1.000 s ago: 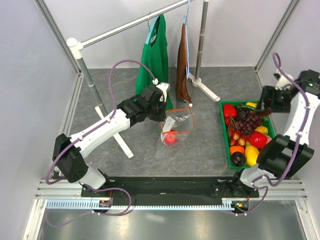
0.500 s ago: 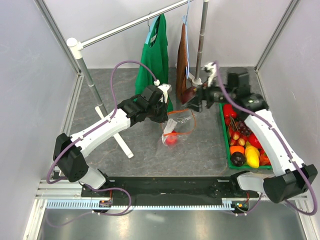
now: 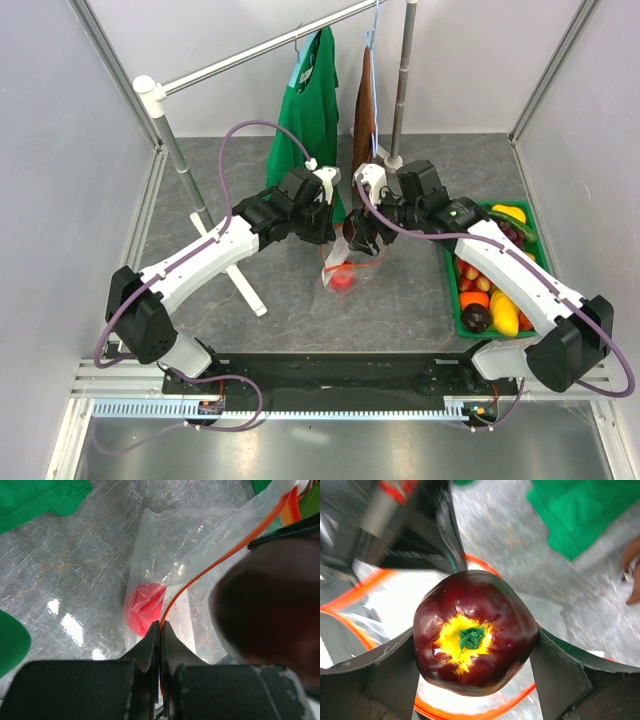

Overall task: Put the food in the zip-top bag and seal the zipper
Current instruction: Place the fake fruit in the zipper food storage bag.

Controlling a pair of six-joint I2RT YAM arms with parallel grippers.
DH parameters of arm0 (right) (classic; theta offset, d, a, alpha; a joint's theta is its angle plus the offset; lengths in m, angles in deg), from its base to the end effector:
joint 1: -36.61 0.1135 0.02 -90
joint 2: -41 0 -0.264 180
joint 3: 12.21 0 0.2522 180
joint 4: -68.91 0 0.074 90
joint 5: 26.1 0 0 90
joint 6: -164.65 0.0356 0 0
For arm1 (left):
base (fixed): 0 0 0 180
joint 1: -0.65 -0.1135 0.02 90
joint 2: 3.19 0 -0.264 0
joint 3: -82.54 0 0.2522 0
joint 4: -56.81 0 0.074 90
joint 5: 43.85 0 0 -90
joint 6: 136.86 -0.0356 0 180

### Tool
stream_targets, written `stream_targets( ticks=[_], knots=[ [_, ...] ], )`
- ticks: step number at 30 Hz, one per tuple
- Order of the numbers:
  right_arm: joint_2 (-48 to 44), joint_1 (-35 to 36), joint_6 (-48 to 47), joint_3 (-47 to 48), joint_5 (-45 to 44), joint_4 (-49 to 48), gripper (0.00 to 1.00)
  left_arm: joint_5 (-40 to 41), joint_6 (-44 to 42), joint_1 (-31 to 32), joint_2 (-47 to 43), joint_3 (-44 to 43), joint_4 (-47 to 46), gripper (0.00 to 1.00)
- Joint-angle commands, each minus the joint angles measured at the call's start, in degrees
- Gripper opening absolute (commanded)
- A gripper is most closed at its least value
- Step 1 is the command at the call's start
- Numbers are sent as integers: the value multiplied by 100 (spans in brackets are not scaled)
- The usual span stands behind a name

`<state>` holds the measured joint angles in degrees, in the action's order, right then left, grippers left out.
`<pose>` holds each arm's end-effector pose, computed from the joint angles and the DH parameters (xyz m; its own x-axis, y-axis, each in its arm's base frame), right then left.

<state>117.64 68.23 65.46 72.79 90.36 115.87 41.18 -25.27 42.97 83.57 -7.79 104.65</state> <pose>0.2397 0.1662 0.3410 -0.4021 -0.4155 -0.8159 -0.8409 0.5201 0.1496 0.2457 -0.2279 0.3164 -0.7436 0.1813 -0.6436 0.4764 0.8190 -0.3197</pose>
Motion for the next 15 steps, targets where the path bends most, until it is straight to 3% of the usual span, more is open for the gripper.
stream_targets(
  ticks=[1, 2, 4, 15],
  knots=[
    [-9, 169, -654, 144, -685, 504, 82, -206, 171, -58, -45, -112, -42, 2],
    [-26, 222, -654, 179, -921, 574, 91, -215, 171, -66, -37, -121, -51, 2],
    [-88, 248, -637, 302, -1142, 627, 98, -223, 179, -75, -19, -130, -51, 2],
    [-518, 21, -224, 909, -1819, 1417, 98, -302, 180, -102, 16, -147, -51, 2]
  ],
)
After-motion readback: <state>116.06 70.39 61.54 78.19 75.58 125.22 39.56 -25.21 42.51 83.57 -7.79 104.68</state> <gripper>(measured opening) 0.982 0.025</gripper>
